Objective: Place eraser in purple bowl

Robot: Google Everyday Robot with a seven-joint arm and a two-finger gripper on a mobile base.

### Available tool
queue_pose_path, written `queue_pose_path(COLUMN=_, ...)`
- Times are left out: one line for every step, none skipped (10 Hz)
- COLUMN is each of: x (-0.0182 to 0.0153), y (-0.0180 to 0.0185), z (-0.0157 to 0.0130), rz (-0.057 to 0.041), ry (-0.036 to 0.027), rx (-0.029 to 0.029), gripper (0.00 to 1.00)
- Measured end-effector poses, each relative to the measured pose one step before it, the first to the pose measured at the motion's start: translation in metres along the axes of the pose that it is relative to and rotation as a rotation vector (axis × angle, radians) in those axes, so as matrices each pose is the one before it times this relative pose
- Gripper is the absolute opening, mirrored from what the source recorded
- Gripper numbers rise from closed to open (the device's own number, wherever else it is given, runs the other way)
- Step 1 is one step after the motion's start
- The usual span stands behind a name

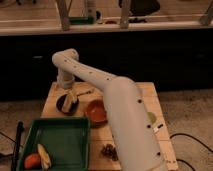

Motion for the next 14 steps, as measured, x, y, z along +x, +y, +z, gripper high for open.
queue_pose_path(x=0.00020, y=0.00060, z=-0.00048, rz=-0.00071, ry=-0.00241, rx=0.00377, gripper=0.80)
queue_pose_path(x=0.00028, y=0.00109, z=-0.00102, rz=-0.00086, ry=-0.00181, rx=0.00339, gripper=0.80)
queue_pose_path(x=0.00034, y=0.00194, z=-0.00088, rz=-0.00046, ry=-0.00260, rx=0.00259, gripper=0.80)
queue_pose_path(x=-0.00011, y=0.00118, z=-0.00070, rz=-0.00109, ry=-0.00167, rx=0.00107, gripper=0.80)
queue_pose_path(x=0.00021, y=0.00148, z=-0.00085, rz=-0.00078, ry=-0.00153, rx=0.00151, gripper=0.80)
queue_pose_path(x=0.00021, y=0.00127, z=-0.00084, rz=-0.00126, ry=-0.00132, rx=0.00067, gripper=0.80)
queue_pose_path(x=-0.00002, y=0.00060, z=-0.00141, rz=-0.00147, ry=-0.00159, rx=0.00141, gripper=0.80)
queue_pose_path(x=0.00044, y=0.00076, z=-0.00022, rz=-0.00164, ry=-0.00057, rx=0.00002, gripper=0.80)
queue_pose_path(x=0.00020, y=0.00048, z=-0.00163, rz=-0.00391, ry=-0.00085, rx=0.00232, gripper=0.80)
queue_pose_path(x=0.00024, y=0.00060, z=-0.00114, rz=-0.00440, ry=-0.00086, rx=0.00171, gripper=0.80)
queue_pose_path(x=0.00027, y=0.00050, z=-0.00056, rz=-0.00227, ry=-0.00075, rx=0.00113, gripper=0.80)
queue_pose_path(x=0.00075, y=0.00051, z=-0.00037, rz=0.00122, ry=0.00025, rx=0.00078, gripper=0.80)
queue_pose_path(x=-0.00032, y=-0.00037, z=0.00025, rz=-0.00066, ry=-0.00008, rx=0.00018, gripper=0.80)
queue_pose_path(x=-0.00064, y=-0.00056, z=0.00007, rz=-0.00104, ry=-0.00049, rx=0.00040, gripper=0.80)
